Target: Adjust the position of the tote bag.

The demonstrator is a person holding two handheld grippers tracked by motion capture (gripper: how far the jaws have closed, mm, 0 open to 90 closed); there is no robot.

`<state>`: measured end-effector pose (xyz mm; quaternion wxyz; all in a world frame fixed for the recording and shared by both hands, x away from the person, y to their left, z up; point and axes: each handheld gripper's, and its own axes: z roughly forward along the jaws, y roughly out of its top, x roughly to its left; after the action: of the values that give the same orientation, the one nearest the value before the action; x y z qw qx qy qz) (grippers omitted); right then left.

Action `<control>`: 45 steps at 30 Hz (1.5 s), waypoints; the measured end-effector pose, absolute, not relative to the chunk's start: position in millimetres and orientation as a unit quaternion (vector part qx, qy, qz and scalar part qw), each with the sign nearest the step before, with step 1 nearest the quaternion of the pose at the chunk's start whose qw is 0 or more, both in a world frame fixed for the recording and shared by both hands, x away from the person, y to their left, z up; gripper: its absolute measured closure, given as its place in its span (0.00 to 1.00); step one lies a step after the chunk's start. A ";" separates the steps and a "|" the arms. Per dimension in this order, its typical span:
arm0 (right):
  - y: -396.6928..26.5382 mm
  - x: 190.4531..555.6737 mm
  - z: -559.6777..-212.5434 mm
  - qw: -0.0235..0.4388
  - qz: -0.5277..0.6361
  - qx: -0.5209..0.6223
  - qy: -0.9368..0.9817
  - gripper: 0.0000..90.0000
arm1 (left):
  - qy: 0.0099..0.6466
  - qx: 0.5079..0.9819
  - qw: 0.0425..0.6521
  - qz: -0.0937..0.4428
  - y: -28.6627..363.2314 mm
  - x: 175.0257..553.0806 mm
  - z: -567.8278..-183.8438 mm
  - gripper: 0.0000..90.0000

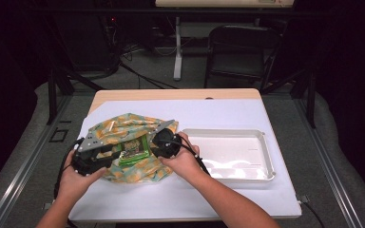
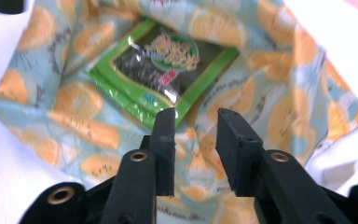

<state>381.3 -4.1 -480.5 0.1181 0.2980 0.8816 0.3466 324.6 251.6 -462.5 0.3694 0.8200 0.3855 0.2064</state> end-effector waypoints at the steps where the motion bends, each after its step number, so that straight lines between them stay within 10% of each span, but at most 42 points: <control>1: -3.2 382.3 -479.1 0.118 0.355 0.302 0.877 0.74 | 0.390 0.819 0.369 0.201 252.9 329.5 -461.1 0.65; 12: 11.9 407.1 -462.8 0.118 0.373 0.295 0.872 0.72 | 0.411 0.821 0.350 0.184 244.0 371.2 -470.9 0.66; 27: 43.4 450.7 -498.2 0.150 0.308 0.309 0.887 1.00 | 0.400 0.841 0.331 0.152 224.2 386.3 -487.6 0.81; 45: 40.7 478.4 -497.6 0.190 0.310 0.337 0.868 0.98 | 0.461 0.827 0.242 0.210 241.6 435.6 -525.1 0.85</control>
<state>478.4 40.7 -497.6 0.1903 0.3375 0.8683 0.3097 435.6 241.6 -525.1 0.2423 0.8272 0.4614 0.2104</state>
